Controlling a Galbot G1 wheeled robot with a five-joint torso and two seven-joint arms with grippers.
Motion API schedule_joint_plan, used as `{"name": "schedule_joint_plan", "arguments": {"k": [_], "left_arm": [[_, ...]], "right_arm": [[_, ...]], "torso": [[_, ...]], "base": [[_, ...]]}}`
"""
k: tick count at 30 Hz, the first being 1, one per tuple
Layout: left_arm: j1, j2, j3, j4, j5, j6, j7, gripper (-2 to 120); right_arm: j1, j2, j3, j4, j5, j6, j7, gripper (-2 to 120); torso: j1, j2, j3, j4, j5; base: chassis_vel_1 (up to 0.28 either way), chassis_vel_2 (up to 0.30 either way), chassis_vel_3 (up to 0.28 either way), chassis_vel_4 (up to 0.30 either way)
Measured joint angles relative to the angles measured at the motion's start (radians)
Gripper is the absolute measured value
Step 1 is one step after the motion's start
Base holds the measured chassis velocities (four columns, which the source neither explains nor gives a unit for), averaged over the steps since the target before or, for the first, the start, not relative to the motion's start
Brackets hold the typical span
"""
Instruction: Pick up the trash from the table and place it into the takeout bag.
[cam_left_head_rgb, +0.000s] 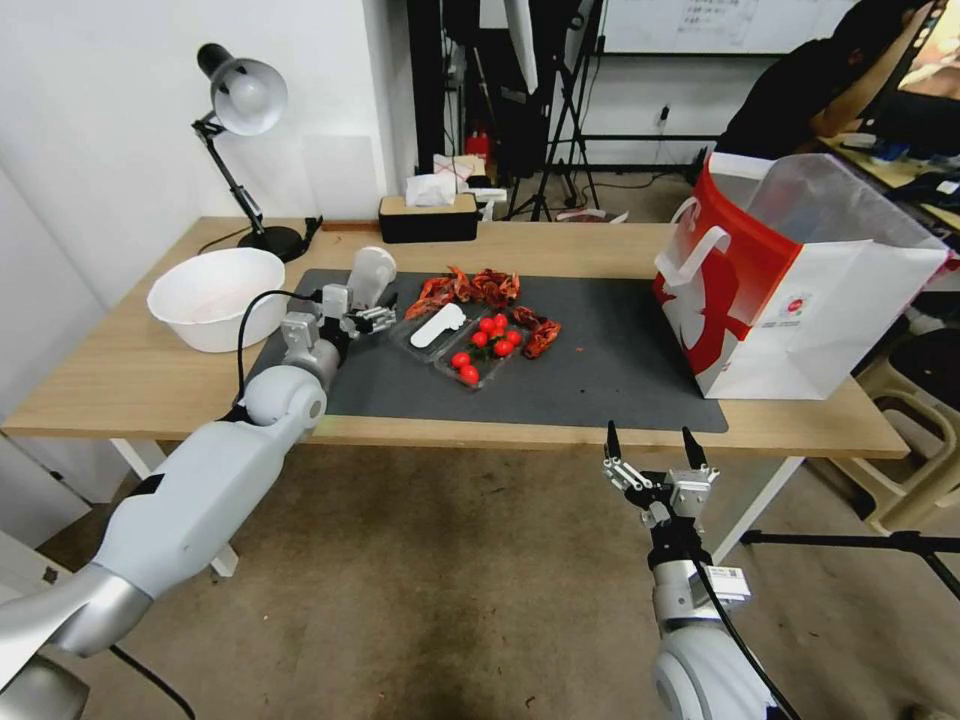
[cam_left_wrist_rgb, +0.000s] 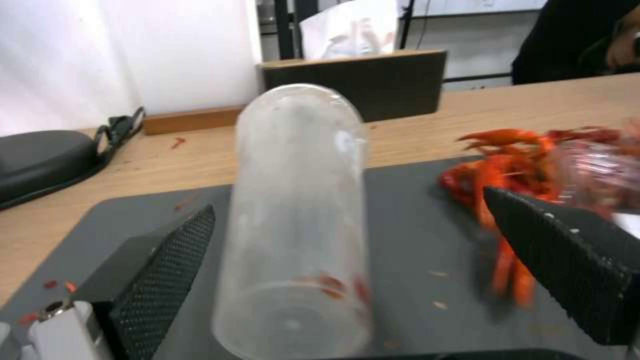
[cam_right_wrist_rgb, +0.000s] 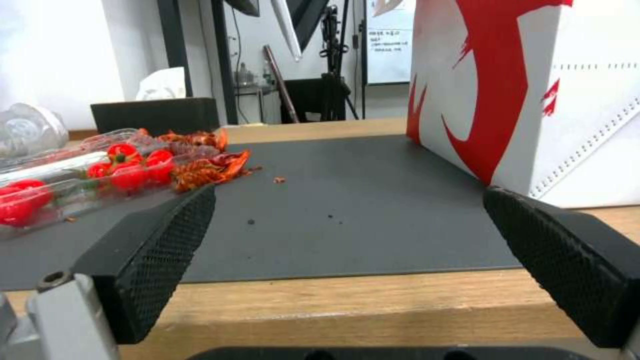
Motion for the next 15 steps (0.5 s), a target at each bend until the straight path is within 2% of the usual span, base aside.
{"name": "schedule_joint_plan", "arguments": {"k": [3,7,9,10,13,14,15], "left_arm": [[-0.038,-0.010,0.020,0.057,0.000,0.002,0.009,99],[-0.050,-0.011,0.028,0.071,-0.001,0.013,0.014,97],[-0.053,-0.012,0.033,0.079,-0.004,0.028,0.017,86],[-0.053,-0.012,0.033,0.079,-0.004,0.028,0.017,86],[-0.054,-0.016,0.036,0.088,-0.005,0.034,0.019,73],[-0.054,-0.016,0.036,0.088,-0.005,0.034,0.019,73],[-0.054,-0.017,0.037,0.090,-0.005,0.035,0.020,66]], "right_arm": [[-0.003,0.000,0.000,0.000,0.000,0.000,0.000,100],[-0.005,-0.001,0.001,0.001,0.000,0.000,0.000,100],[-0.005,-0.001,0.003,0.002,0.001,0.001,0.000,100],[-0.005,-0.001,0.003,0.002,0.001,0.001,0.000,100],[-0.005,-0.001,0.003,0.002,0.001,0.001,0.001,100],[-0.005,-0.001,0.003,0.002,0.001,0.001,0.001,100],[-0.005,-0.001,0.003,0.002,0.001,0.001,0.001,100]], "torso": [[0.000,0.000,0.000,-0.0001,-0.0002],[0.000,0.000,0.000,-0.0001,0.0001],[0.000,0.000,0.000,0.0001,-0.0001],[0.000,0.000,0.000,0.0001,-0.0001],[0.000,0.000,0.000,0.0000,-0.0001],[0.000,0.000,0.000,0.0000,-0.0001],[0.000,0.000,0.000,0.0000,-0.0001]], "base": [[0.000,0.000,0.000,0.000],[0.000,0.000,0.000,0.000],[0.000,0.000,0.000,0.000],[0.000,0.000,0.000,0.000],[0.000,0.000,0.000,0.000],[0.000,0.000,0.000,0.000],[0.000,0.000,0.000,0.000]]}}
